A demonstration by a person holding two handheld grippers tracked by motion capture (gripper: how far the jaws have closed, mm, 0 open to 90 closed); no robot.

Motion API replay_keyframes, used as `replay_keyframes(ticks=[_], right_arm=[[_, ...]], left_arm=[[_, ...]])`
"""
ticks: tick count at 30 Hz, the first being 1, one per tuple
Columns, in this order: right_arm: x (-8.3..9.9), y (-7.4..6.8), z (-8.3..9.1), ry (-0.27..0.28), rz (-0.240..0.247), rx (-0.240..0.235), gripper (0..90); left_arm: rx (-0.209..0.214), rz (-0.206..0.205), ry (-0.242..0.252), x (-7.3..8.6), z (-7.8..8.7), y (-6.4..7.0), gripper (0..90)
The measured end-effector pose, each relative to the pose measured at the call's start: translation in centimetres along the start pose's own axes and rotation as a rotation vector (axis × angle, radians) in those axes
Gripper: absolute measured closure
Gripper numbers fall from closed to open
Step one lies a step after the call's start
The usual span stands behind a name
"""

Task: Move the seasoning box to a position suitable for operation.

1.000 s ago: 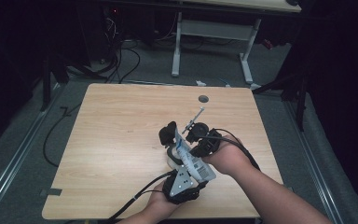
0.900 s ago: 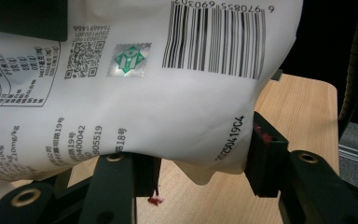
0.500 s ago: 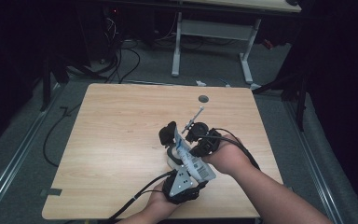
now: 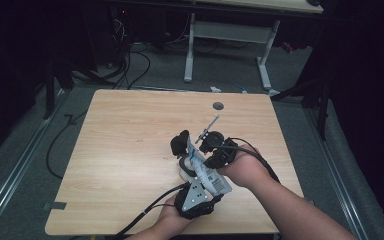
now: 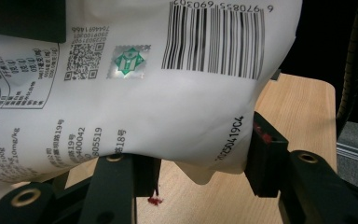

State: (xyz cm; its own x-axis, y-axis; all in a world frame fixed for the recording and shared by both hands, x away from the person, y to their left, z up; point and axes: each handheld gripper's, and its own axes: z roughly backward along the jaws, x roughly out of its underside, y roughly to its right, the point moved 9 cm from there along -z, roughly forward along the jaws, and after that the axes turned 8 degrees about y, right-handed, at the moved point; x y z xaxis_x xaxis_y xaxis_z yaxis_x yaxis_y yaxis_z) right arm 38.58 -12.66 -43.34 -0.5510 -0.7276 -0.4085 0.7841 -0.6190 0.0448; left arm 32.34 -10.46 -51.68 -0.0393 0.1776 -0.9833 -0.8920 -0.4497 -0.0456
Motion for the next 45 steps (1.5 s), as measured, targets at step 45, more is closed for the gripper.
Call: replay_keyframes(ticks=[45], right_arm=[[-0.26,-0.06,-0.08,-0.001,0.000,-0.001,89.2]], left_arm=[[-0.003,-0.012,0.006,-0.26,0.04,-0.08,53.9]])
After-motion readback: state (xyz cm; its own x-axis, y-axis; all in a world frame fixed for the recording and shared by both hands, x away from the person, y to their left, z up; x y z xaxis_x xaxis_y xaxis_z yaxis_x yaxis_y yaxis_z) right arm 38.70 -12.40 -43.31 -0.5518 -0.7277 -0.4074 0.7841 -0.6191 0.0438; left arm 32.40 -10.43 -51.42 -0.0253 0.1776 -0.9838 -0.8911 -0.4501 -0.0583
